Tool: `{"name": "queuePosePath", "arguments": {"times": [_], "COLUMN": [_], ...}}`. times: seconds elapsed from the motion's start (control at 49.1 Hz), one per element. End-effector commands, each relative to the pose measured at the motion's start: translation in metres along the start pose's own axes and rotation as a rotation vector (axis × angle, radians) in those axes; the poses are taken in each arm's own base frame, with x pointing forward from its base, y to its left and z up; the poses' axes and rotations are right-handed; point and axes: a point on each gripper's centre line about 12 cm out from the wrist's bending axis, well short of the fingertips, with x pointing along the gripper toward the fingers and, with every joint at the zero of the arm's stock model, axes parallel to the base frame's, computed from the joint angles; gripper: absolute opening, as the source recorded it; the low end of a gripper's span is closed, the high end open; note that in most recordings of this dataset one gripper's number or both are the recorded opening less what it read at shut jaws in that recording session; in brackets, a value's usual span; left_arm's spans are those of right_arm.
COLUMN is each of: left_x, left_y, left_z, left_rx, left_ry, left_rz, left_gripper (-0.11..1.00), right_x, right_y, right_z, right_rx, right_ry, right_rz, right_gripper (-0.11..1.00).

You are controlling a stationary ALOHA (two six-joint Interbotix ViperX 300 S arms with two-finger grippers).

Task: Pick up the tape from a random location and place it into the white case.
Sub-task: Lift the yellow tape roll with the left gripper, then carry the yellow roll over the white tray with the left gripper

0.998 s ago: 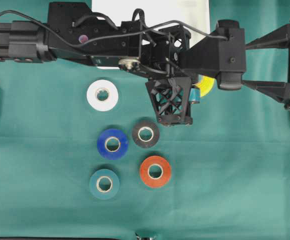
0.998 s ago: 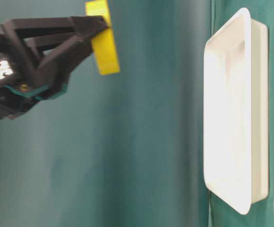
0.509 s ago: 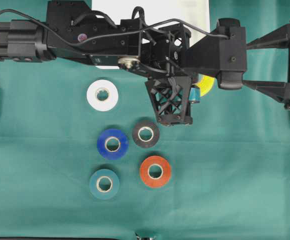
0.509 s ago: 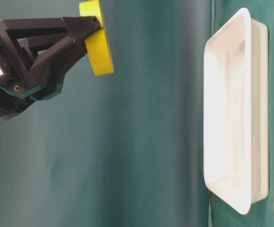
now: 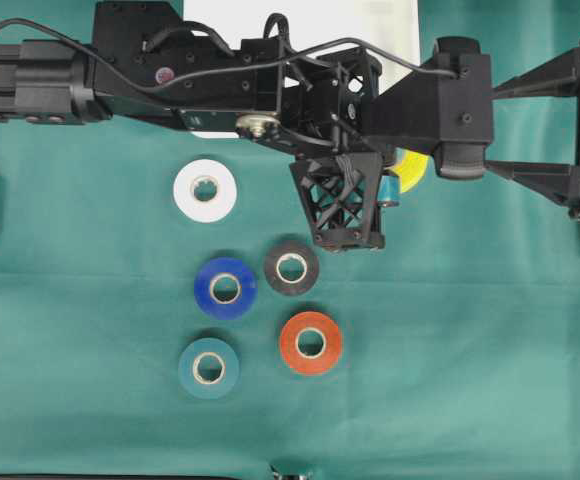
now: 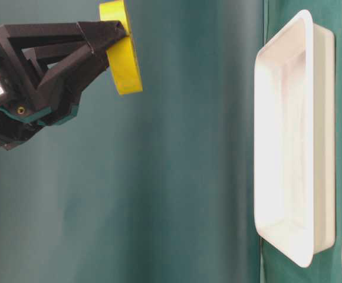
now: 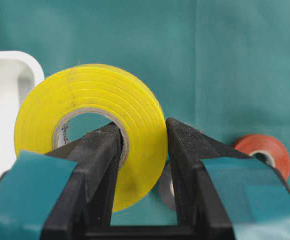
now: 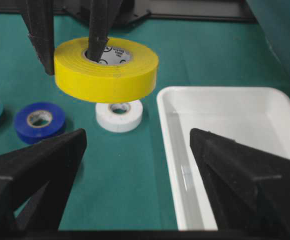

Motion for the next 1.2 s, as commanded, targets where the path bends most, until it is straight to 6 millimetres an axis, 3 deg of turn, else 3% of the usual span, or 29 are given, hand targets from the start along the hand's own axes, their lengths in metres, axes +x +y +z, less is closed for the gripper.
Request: {"name": "queuePosePath", "arguments": {"times": [0.0,0.285,0.468,0.631,0.916,1.181], "left_x": [-0.035,-0.035,-0.035,-0.037,-0.044,-0.051], "left_y": [-0.002,0.000,0.014,0.040,0.104,0.140], "left_z": [0.011,0.011,0.010,0.003,-0.025,-0.051], "left_rx": [0.006,0.005,-0.013,-0.056,-0.171,-0.246], "left_ry": [-0.078,-0.078,-0.077,-0.064,-0.040,-0.037], "left_rz": [-0.001,0.005,0.023,0.057,0.139,0.191], "left_gripper": [0.25,0.25,0.25,0.25,0.25,0.25], "right_x": [0.001,0.001,0.001,0.001,0.001,0.001], "right_y": [0.001,0.001,0.001,0.001,0.001,0.001], "right_z": [0.006,0.006,0.005,0.005,0.005,0.004], "right_rx": [0.001,0.001,0.001,0.001,0.001,0.001], "right_ry": [-0.014,-0.015,-0.014,-0.014,-0.011,-0.008], "right_rz": [0.003,0.003,0.003,0.003,0.002,0.002], "right_gripper": [0.93,0.93,0.93,0.93,0.93,0.93]}}
